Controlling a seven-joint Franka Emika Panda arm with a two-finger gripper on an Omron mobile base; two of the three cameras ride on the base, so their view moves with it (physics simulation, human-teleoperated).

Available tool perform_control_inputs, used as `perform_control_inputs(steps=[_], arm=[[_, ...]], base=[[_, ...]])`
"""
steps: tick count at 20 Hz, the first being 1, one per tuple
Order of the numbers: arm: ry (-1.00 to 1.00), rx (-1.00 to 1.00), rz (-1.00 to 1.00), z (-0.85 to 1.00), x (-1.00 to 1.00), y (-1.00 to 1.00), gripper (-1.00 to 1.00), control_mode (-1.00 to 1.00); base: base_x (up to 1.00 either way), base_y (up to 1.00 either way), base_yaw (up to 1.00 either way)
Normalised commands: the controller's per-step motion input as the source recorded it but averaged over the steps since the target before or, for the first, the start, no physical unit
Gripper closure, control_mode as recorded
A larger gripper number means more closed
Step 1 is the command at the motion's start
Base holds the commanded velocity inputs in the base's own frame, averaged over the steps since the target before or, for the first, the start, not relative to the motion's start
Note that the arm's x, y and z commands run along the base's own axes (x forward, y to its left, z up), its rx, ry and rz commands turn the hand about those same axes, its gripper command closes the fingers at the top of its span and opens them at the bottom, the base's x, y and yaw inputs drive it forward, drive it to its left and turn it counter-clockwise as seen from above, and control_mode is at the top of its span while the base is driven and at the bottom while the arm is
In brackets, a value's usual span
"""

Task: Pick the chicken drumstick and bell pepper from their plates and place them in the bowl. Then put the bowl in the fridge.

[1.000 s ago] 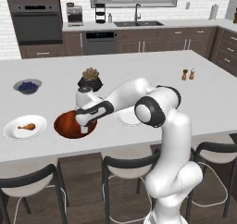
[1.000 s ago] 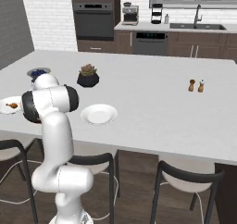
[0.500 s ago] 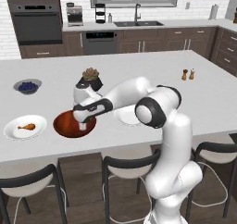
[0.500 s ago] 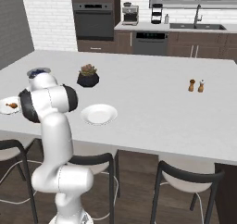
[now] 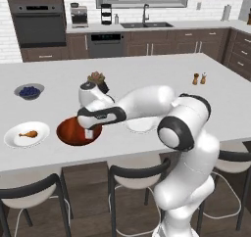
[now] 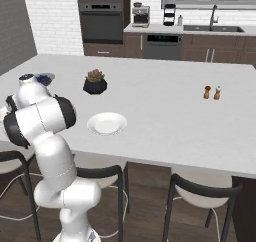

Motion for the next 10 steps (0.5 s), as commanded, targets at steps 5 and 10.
perform_control_inputs(steps=[5, 10], arm=[[0.00, 0.04, -0.33, 0.03, -0.79, -0.97, -1.00, -1.00], [-0.08, 0.08, -0.29, 0.00, -0.92, -0.94, -1.00, -1.00]], base=[[0.00, 0.00, 0.00], [0.00, 0.00, 0.00]])
